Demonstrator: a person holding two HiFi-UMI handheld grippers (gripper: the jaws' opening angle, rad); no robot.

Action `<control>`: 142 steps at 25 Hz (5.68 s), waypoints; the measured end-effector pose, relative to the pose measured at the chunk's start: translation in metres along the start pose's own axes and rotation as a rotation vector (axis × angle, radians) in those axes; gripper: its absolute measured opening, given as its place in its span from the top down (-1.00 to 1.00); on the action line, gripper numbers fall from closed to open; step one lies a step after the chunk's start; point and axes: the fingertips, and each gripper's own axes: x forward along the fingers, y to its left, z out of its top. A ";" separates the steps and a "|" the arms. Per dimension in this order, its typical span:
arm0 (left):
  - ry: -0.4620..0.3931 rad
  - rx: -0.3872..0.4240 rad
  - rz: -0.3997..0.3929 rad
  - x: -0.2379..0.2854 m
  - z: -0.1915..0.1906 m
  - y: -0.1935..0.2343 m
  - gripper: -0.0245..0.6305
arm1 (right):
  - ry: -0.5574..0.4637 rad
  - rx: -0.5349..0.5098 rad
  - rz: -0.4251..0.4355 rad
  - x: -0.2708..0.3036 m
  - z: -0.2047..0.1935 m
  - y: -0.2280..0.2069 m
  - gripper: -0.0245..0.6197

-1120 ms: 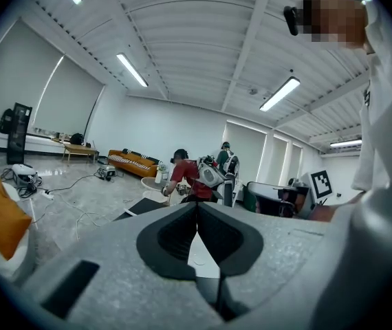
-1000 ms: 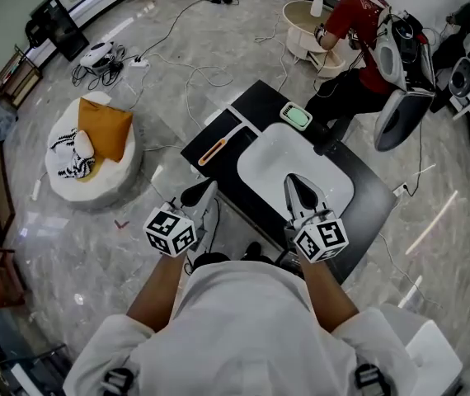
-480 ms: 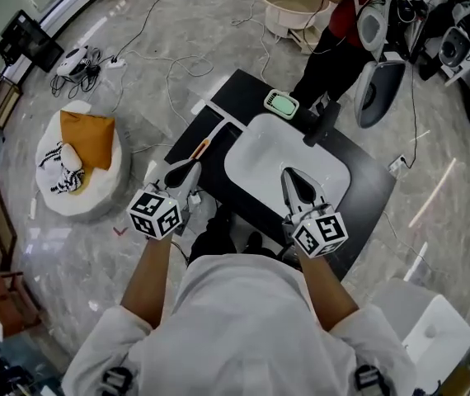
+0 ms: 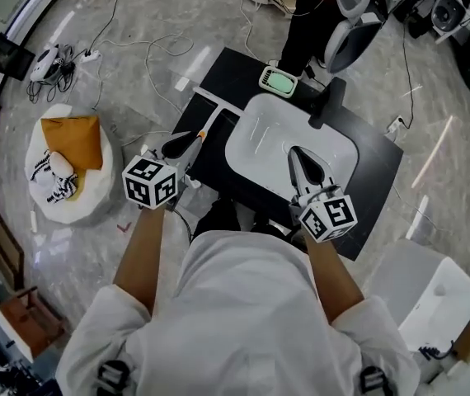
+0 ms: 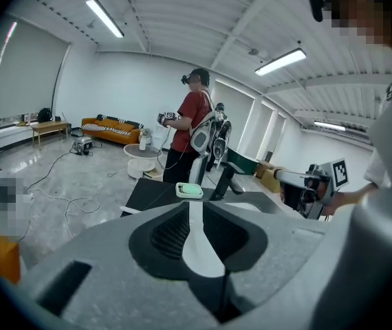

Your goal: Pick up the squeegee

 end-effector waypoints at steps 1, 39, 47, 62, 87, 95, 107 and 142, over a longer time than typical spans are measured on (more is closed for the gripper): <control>0.019 0.003 -0.008 0.005 0.000 0.007 0.71 | 0.003 0.002 -0.011 0.004 -0.002 -0.002 0.88; 0.682 0.046 -0.154 0.160 -0.114 0.106 0.35 | 0.107 0.061 -0.292 0.051 -0.042 -0.042 0.88; 0.719 0.055 -0.139 0.175 -0.122 0.106 0.39 | 0.106 0.075 -0.318 0.046 -0.045 -0.052 0.88; 0.758 0.038 -0.119 0.181 -0.129 0.102 0.56 | 0.095 0.088 -0.325 0.041 -0.045 -0.059 0.88; 0.401 0.007 -0.126 0.116 -0.007 0.051 0.65 | -0.023 0.008 -0.245 0.017 0.008 -0.035 0.88; 0.126 0.074 -0.161 0.050 0.088 -0.003 0.65 | -0.133 -0.076 -0.223 -0.008 0.062 -0.016 0.88; -0.237 0.200 -0.228 -0.032 0.173 -0.087 0.65 | -0.271 -0.192 -0.179 -0.051 0.140 0.004 0.88; -0.502 0.136 -0.122 -0.061 0.150 -0.090 0.65 | -0.248 -0.219 -0.117 -0.070 0.145 0.015 0.88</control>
